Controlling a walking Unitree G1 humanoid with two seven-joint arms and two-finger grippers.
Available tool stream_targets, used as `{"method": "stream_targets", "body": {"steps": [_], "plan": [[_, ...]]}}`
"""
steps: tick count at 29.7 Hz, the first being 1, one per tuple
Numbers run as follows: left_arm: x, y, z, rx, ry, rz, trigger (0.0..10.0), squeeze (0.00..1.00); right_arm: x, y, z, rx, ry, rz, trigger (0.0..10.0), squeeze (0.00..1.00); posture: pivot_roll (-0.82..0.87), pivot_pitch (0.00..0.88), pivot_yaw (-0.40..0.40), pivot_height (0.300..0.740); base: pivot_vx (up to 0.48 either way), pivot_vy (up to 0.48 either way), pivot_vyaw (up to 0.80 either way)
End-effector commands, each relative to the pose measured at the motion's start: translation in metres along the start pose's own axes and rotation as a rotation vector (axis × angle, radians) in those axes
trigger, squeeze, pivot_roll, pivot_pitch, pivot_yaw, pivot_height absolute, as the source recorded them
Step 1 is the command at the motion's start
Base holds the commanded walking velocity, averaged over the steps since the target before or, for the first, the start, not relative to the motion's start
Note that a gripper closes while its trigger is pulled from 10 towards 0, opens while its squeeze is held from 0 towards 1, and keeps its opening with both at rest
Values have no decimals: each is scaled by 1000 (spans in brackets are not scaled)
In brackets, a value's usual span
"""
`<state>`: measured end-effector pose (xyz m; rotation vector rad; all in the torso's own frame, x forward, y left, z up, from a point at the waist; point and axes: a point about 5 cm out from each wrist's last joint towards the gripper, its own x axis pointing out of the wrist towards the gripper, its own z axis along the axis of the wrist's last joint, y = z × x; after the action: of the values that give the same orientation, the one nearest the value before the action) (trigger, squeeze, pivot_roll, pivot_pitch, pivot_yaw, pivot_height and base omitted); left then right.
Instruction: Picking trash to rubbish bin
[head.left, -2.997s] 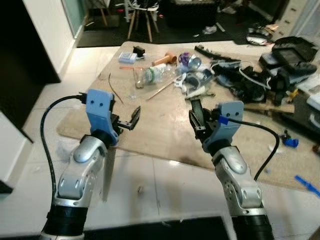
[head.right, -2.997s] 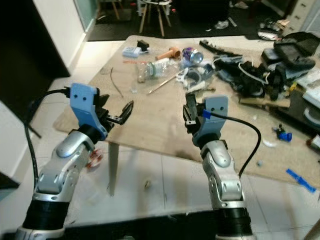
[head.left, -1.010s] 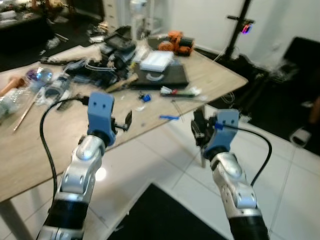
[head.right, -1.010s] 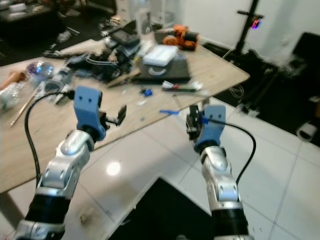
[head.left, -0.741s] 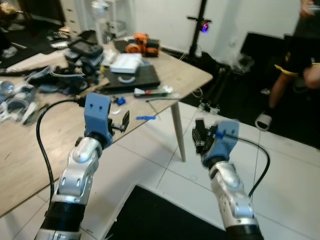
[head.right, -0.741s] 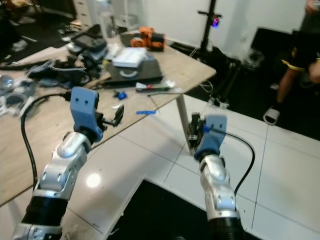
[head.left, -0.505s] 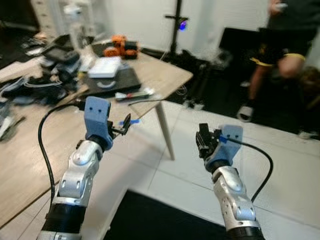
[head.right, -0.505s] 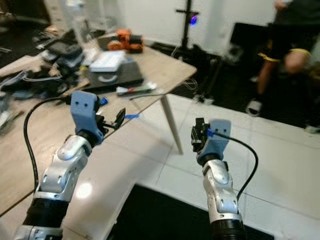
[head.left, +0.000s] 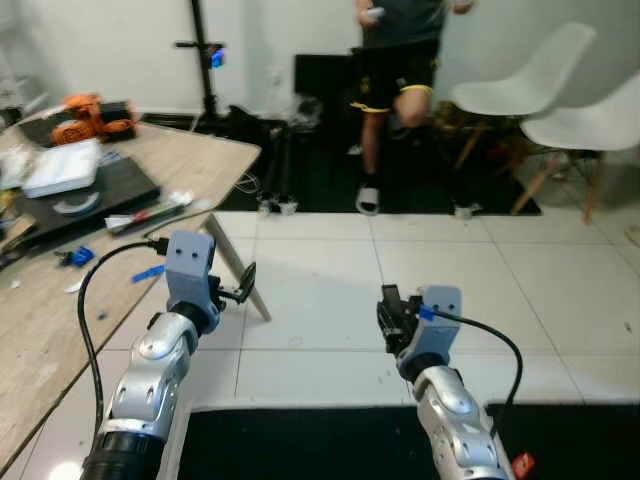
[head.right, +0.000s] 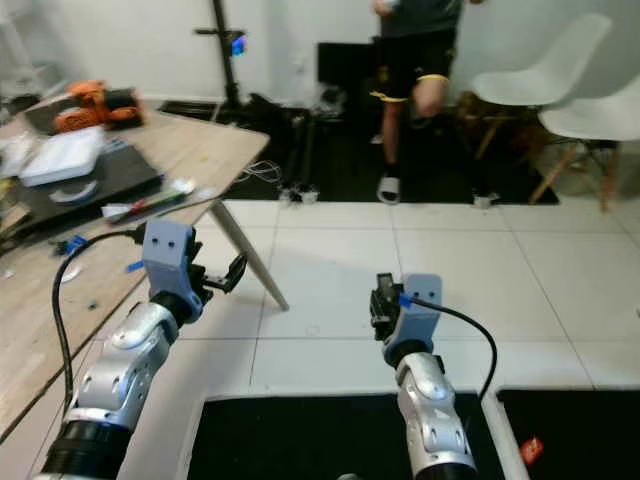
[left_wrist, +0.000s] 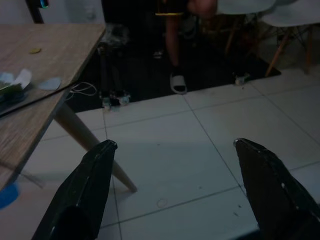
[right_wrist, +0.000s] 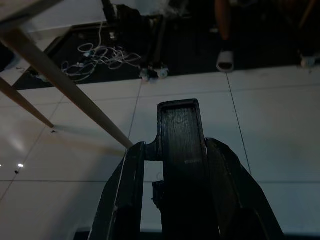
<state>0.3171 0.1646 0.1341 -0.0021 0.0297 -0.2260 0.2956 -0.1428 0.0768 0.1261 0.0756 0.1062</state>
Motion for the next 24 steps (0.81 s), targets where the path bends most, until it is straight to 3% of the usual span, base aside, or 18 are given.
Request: {"method": "stream_targets", "body": {"steps": [1,7,11,17,24], "plan": [[-1,0,-5,-20,17,16,10000,0,-2,-4,-3,-8,1,-11,10000,0,4,65,39,740,0,0,-800],[-2,2,-15,62,65,33,10000,0,-6,-6,-14,-16,22,-22,10000,0,5,60,38,740,0,0,-800],[-3,-1,-20,22,70,28,10000,0,-10,-8,-18,-17,34,-23,10000,0,3,51,40,740,0,0,-800],[-2,-4,-24,74,100,19,10000,0,-10,-9,-20,-13,41,-25,10000,0,3,43,40,740,0,0,-800],[-2,-7,-24,62,87,17,10000,0,-9,-8,-22,-11,46,-28,10000,0,5,45,36,740,0,0,-800]]}}
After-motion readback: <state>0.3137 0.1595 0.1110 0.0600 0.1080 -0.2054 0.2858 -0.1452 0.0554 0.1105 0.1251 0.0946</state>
